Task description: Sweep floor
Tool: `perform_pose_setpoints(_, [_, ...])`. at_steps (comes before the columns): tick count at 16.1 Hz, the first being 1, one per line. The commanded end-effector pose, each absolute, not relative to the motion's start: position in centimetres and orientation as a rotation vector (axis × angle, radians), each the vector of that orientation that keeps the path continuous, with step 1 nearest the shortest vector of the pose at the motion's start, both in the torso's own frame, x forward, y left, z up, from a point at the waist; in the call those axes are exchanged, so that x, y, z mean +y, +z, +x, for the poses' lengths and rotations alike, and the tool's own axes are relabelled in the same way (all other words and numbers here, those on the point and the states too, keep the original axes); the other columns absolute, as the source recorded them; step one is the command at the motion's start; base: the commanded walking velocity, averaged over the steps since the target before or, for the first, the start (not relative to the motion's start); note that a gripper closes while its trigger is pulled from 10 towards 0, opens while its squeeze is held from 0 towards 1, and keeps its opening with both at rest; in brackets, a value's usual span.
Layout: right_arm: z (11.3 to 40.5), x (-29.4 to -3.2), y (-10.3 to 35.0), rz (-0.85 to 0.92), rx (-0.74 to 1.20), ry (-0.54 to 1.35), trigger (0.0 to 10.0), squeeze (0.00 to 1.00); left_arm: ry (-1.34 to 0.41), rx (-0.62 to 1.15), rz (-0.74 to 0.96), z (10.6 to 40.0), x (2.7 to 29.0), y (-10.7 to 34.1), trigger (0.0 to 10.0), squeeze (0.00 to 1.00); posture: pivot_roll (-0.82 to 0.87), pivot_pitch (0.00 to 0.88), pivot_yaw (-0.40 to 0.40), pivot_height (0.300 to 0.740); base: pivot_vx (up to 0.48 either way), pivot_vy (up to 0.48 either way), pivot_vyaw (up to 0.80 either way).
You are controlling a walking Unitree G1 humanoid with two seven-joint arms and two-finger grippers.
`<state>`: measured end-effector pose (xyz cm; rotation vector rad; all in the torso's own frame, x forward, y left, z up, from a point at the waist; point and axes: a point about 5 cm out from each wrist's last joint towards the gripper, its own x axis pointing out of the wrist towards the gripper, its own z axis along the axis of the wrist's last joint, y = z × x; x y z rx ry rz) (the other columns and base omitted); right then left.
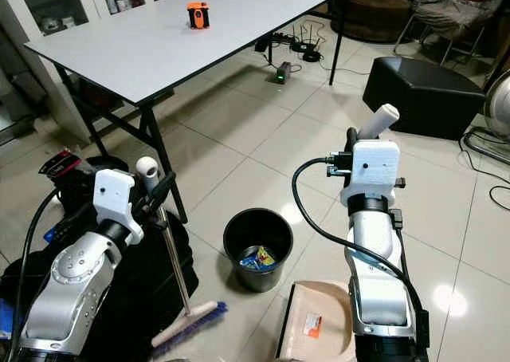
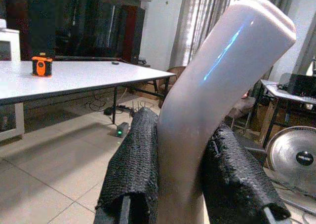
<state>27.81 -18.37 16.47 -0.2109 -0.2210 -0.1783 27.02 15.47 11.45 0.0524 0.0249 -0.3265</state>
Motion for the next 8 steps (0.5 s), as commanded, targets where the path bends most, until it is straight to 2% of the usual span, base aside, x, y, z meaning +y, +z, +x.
perform_pose_setpoints(1, [27.71,-18.27,16.50,-0.198,-0.217,-0.168,10.0,0.00,-0.338,-0.012,0.052,26.96,15.36,12.40,10.0,0.00,0.05,0.000,0.036,0.740,0.000,0.000,0.00])
perform_pose_setpoints(8, [27.65,-18.03,16.08,-0.192,-0.187,-0.153,10.0,0.00,-0.346,-0.012,0.050,26.81,15.16,12.36,10.0,0.00,0.05,0.000,0.032,0.740,0.000,0.000,0.00])
